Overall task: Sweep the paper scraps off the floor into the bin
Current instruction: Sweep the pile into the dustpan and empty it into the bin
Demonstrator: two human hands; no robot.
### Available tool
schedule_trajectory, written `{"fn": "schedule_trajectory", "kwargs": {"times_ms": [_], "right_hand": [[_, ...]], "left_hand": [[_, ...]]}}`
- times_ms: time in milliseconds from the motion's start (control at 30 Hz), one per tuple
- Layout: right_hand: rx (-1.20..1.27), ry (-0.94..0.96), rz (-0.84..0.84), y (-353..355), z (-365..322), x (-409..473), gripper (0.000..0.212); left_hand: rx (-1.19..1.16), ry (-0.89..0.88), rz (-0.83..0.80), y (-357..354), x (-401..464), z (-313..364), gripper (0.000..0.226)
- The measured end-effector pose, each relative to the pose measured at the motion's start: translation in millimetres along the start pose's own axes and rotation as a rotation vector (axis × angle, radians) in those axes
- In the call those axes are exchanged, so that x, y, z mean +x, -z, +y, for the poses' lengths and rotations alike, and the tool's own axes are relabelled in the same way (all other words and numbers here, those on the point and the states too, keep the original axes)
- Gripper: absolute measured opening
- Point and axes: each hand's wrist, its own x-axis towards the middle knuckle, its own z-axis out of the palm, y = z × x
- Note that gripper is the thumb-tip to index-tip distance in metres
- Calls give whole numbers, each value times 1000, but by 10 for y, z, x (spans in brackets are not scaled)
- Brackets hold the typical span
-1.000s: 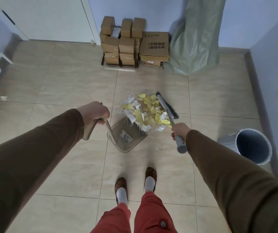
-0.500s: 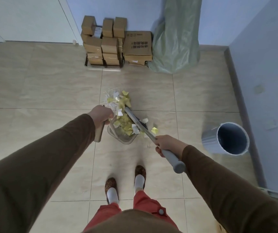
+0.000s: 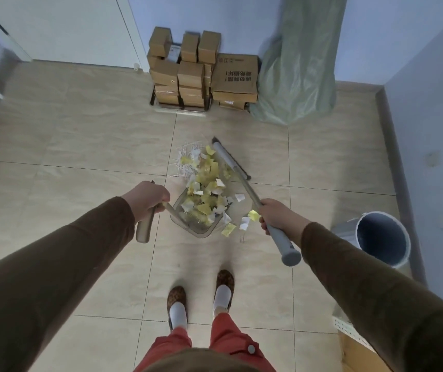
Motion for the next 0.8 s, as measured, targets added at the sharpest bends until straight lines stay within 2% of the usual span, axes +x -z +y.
{"fn": "schedule_trajectory", "kwargs": {"times_ms": [133, 300, 433, 500, 633, 800], "right_hand": [[-145, 48, -39, 13, -301, 680, 32], [-489, -56, 3, -168, -246, 1087, 35], [-756, 24, -33, -289, 140, 912, 59], [-740, 18, -76, -298, 332, 722, 59], [-644, -44, -132, -271, 633, 263, 53], [-590, -71, -174, -243, 933, -279, 45]], "left_hand": [[-6, 22, 31, 3, 89, -20, 5], [31, 46, 26, -40, 111, 32, 10], [64, 63, -45, -77, 24, 104, 9], [58, 87, -66, -80, 0, 134, 10], [-15, 185, -119, -57, 0, 174, 40], [-37, 173, -172, -95, -81, 199, 43]]}}
